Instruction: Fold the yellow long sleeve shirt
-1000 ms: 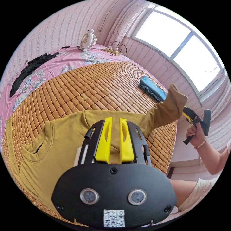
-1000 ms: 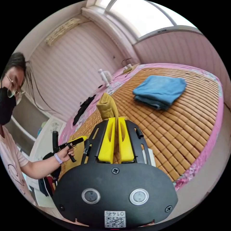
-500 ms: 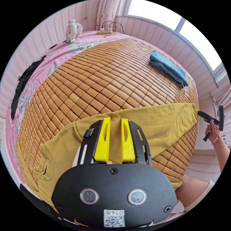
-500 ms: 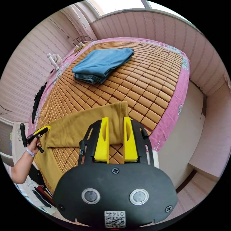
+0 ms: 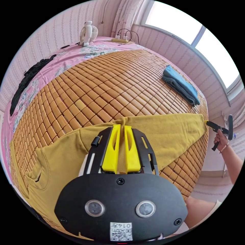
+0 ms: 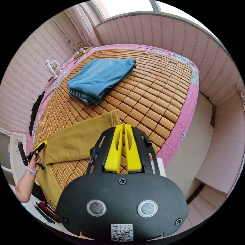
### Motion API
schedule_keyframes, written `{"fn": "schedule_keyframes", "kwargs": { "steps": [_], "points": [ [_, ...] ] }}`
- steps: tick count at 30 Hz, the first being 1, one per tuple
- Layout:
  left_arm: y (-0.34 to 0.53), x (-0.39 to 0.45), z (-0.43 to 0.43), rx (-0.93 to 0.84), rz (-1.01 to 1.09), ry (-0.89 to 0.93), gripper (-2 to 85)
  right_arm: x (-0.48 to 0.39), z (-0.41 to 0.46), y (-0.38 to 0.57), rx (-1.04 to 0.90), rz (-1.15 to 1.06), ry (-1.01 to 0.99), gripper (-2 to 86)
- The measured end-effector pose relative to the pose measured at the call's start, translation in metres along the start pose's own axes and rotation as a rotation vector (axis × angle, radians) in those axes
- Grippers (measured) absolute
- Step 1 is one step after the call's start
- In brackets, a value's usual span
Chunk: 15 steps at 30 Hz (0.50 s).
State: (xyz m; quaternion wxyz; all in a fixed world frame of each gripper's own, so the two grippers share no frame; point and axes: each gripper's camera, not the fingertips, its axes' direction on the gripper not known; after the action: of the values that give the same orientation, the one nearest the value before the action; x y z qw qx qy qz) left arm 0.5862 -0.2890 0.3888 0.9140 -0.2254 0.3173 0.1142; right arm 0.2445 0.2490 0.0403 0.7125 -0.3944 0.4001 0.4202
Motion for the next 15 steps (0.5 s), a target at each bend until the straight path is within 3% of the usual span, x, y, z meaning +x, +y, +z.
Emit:
{"fn": "schedule_keyframes", "kwargs": {
  "steps": [4, 6, 8, 9, 15],
  "points": [
    [0.018, -0.003, -0.035, 0.049, -0.006, 0.012, 5.8, -0.033, -0.016, 0.023, 0.077, -0.143, -0.059, 0.2],
    [0.035, -0.001, -0.055, 0.079, -0.015, 0.028, 5.8, -0.062, -0.003, 0.04, 0.008, -0.294, -0.027, 0.0],
    [0.06, 0.0, -0.073, 0.091, -0.02, 0.051, 5.7, -0.071, 0.023, 0.048, -0.126, -0.305, 0.052, -0.3],
    [0.08, 0.0, -0.084, 0.093, -0.032, 0.054, 5.5, -0.07, 0.02, 0.054, -0.015, -0.297, 0.006, -0.3],
    [0.197, -0.025, -0.127, 0.01, -0.27, 0.031, 2.8, -0.095, 0.012, 0.06, -0.007, -0.306, 0.069, -0.2]
  ]
}}
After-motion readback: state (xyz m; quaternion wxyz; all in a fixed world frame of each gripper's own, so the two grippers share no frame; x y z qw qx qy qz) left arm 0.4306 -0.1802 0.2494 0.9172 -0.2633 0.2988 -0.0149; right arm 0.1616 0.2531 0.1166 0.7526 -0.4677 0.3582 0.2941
